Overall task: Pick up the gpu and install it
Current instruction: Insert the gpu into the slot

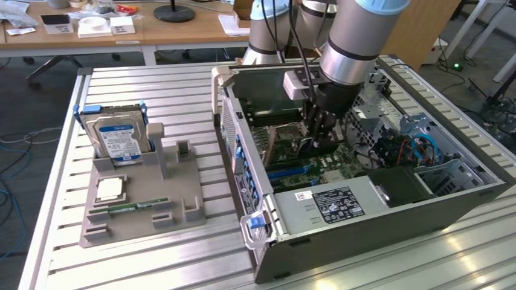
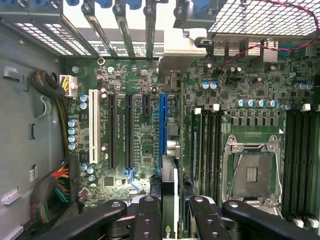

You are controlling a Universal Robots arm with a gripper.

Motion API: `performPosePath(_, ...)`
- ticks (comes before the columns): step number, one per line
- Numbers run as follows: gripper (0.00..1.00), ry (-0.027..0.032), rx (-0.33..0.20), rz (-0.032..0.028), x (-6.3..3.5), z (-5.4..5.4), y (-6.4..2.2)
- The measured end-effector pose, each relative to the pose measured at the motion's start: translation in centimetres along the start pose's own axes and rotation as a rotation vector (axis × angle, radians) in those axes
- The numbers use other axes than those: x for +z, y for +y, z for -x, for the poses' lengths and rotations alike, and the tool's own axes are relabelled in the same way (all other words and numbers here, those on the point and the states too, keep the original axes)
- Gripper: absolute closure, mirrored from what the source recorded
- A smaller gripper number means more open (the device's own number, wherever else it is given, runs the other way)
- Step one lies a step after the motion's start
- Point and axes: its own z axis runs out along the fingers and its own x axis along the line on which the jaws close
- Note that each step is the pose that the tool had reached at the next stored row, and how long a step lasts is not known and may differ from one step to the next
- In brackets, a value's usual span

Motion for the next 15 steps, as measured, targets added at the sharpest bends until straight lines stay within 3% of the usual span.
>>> performPosePath(15, 0.74, 0.0000, 0.000, 0.0000, 0.82, -0.08, 0.57)
